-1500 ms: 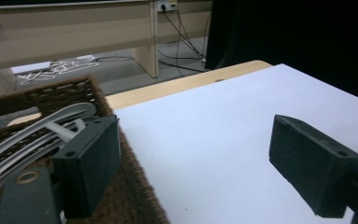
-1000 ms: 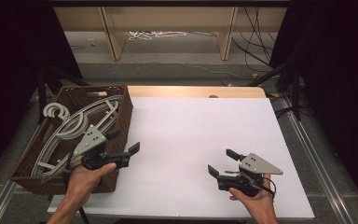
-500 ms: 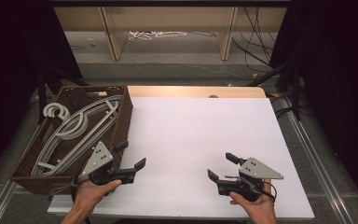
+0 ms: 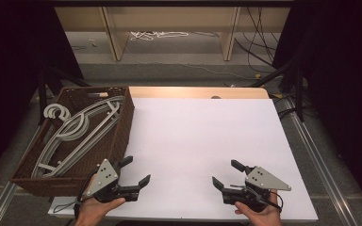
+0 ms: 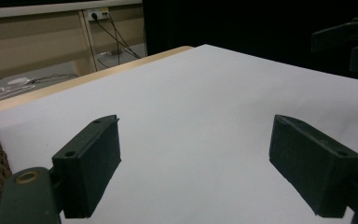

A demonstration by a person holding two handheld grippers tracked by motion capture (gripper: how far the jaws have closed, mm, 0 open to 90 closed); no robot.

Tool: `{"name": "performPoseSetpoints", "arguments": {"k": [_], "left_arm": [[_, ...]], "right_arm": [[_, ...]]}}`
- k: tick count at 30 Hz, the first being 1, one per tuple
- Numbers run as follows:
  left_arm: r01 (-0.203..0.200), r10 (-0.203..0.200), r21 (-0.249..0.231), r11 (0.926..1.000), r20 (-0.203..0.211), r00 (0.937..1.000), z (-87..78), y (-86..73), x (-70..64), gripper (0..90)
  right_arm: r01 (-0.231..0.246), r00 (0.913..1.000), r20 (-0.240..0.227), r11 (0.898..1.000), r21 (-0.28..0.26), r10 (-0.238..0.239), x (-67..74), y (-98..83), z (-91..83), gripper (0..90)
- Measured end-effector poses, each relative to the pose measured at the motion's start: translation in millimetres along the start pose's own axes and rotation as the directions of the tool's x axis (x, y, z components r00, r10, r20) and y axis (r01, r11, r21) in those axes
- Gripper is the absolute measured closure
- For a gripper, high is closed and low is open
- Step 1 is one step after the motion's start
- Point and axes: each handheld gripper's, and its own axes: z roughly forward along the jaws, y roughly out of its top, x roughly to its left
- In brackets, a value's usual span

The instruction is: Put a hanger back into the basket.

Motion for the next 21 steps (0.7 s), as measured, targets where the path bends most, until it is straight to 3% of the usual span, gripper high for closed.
{"name": "performPoseSetpoints", "arguments": {"k": [1,5,7,12,14,16,21], "left_arm": [[-0.016,0.016,0.0,0.9999,0.0,0.9999,-0.4,0.2,2.0,16.1],[0.005,-0.005,0.01,0.9999,-0.008,1.0,0.2,-1.7,2.6,16.1],[-0.015,0.015,0.013,0.9998,-0.004,0.9999,0.5,-1.3,2.7,16.1],[-0.004,0.004,0.013,0.9999,-0.002,1.0,1.2,-1.4,1.5,16.1],[-0.005,0.005,0.009,0.9999,-0.004,1.0,1.0,-1.1,2.2,16.1],[-0.019,0.019,0.011,0.9998,-0.004,0.9998,1.0,-1.0,3.3,16.1],[-0.019,0.019,0.01,0.9998,-0.003,0.9998,0.9,-1.1,3.4,16.1]], "right_arm": [[0.002,1.0,0.005,1.0,-0.001,-0.002,0.2,-0.1,-1.1,16.2],[0.006,0.9999,0.01,1.0,-0.015,-0.006,-1.4,-0.2,-1.9,16.2],[0.007,0.9999,0.008,1.0,-0.005,-0.007,-1.5,0.0,-2.0,16.2],[0.011,0.9999,0.004,1.0,-0.005,-0.011,-1.6,0.3,-1.2,16.2],[0.023,0.9994,0.025,0.999,-0.023,-0.023,-2.8,0.3,-0.9,16.2],[0.001,0.9999,0.016,1.0,-0.011,-0.001,-1.8,0.2,-1.5,16.2],[0.024,0.9994,0.026,0.999,-0.023,-0.023,-2.9,0.0,-0.3,16.2]]}}
